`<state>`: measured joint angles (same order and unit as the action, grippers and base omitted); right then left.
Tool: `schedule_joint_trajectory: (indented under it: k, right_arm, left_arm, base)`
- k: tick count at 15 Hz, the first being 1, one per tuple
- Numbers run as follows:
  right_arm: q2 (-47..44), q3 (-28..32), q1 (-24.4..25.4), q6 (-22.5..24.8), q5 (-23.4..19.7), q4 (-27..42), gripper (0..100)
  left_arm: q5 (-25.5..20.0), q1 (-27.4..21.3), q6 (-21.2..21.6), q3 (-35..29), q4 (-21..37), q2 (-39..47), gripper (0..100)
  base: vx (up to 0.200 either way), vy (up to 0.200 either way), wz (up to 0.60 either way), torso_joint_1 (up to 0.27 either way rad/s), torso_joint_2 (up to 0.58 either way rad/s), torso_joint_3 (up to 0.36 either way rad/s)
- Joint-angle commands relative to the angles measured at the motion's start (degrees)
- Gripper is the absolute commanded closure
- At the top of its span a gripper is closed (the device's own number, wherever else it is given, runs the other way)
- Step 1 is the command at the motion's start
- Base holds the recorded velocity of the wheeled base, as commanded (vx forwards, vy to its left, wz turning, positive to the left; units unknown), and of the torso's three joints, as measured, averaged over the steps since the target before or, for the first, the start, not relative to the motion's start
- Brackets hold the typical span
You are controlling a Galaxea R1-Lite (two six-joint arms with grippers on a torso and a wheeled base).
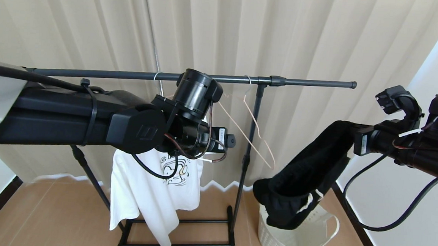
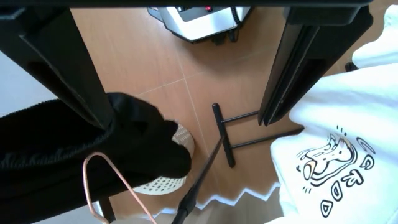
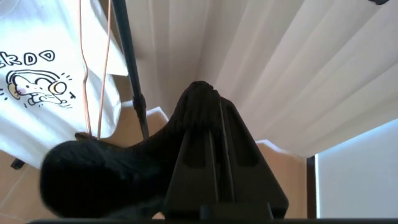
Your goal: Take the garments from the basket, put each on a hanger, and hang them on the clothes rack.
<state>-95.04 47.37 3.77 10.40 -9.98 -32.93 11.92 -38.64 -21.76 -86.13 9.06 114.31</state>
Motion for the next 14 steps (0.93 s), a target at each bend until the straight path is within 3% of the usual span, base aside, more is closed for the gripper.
schedule_joint_trajectory:
  k: [1,4,6,10,14]
  right_arm:
    - [1.3,-1.2,-0.3,3.0,0.1,0.3,100]
    - [-1.4,1.9,-0.4,2.6,3.2,-0.1,100]
    - [-2.5,3.6,-0.2,-1.0,6.9,-0.3,100]
    - [-2.6,3.7,-0.2,-1.3,7.0,-0.4,100]
    - [-3.0,3.5,-0.1,-1.3,7.1,-0.4,100]
  left_arm:
    - [0.0,0.1,0.0,-0.3,0.0,0.2,0]
    - [0.1,0.2,0.0,-1.3,0.0,0.6,0]
    - [1.3,0.2,0.1,-3.8,0.1,2.3,0]
    - [5.6,0.1,2.0,-10.7,0.2,7.7,0]
    - [5.5,-0.5,3.7,-18.8,0.1,12.6,0]
  base:
    - [0.0,0.0,0.0,0.0,0.0,0.0]
    - [0.0,0.0,0.0,0.0,0.0,0.0]
    - [0.0,0.0,0.0,0.0,0.0,0.0]
    - [0.0,0.0,0.0,0.0,0.0,0.0]
    - [0.0,0.0,0.0,0.0,0.0,0.0]
